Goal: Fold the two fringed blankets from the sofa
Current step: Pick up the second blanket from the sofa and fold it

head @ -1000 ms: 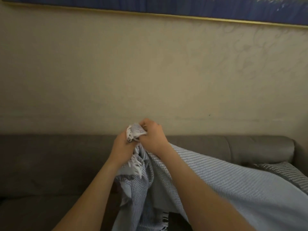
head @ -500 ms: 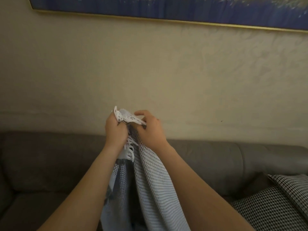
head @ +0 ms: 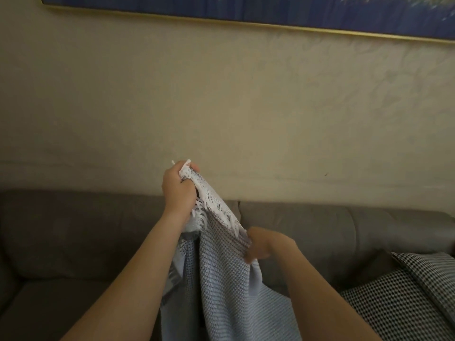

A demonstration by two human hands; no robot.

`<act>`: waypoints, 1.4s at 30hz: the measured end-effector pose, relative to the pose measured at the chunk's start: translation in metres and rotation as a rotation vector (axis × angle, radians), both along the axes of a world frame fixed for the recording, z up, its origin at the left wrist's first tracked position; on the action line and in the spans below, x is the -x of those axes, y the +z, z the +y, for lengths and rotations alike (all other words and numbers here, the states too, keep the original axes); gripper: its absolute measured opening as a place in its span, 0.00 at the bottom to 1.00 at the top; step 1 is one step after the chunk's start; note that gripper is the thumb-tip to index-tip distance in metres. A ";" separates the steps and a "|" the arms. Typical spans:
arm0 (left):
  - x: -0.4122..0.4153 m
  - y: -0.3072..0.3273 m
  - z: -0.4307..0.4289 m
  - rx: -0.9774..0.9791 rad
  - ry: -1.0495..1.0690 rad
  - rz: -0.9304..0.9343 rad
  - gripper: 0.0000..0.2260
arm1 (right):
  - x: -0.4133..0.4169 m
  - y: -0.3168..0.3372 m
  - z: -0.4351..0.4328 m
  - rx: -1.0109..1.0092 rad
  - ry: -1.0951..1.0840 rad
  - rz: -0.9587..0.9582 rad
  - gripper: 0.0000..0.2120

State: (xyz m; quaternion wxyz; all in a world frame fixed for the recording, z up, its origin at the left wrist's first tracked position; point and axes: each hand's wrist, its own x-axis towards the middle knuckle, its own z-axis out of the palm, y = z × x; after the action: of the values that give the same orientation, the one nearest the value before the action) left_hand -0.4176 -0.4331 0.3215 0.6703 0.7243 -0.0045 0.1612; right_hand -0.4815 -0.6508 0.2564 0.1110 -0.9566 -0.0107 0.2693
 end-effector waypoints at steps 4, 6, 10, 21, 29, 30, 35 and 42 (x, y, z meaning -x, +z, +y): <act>-0.003 -0.010 -0.009 -0.002 0.096 0.022 0.24 | 0.009 -0.027 -0.016 0.170 -0.095 0.020 0.21; -0.004 -0.013 -0.012 -0.042 0.127 0.025 0.25 | 0.012 -0.029 -0.019 0.363 -0.085 -0.173 0.16; 0.004 -0.024 -0.012 -0.184 0.139 0.107 0.14 | 0.018 -0.019 -0.021 0.398 -0.229 -0.520 0.03; 0.047 -0.087 -0.014 -0.250 -0.221 0.474 0.29 | 0.029 0.013 -0.015 -0.751 -0.690 -0.778 0.14; 0.072 -0.072 -0.043 -0.397 -0.687 0.192 0.14 | 0.041 0.003 0.006 -0.672 -0.513 -0.715 0.04; 0.073 -0.073 -0.045 -0.433 -0.658 0.140 0.12 | 0.043 0.000 0.006 -0.638 -0.520 -0.731 0.05; 0.075 -0.081 -0.052 -0.504 -0.427 0.009 0.16 | 0.050 -0.019 -0.011 -0.465 -0.358 -0.650 0.22; 0.058 -0.069 -0.054 -0.374 -0.131 0.086 0.17 | 0.069 -0.050 -0.028 -0.310 -0.180 0.000 0.14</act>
State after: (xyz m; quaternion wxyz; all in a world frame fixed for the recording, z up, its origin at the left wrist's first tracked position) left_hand -0.4754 -0.4874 0.2522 0.5328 0.8405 -0.0526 0.0826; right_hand -0.5503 -0.6785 0.2060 0.2806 -0.9251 0.0334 0.2536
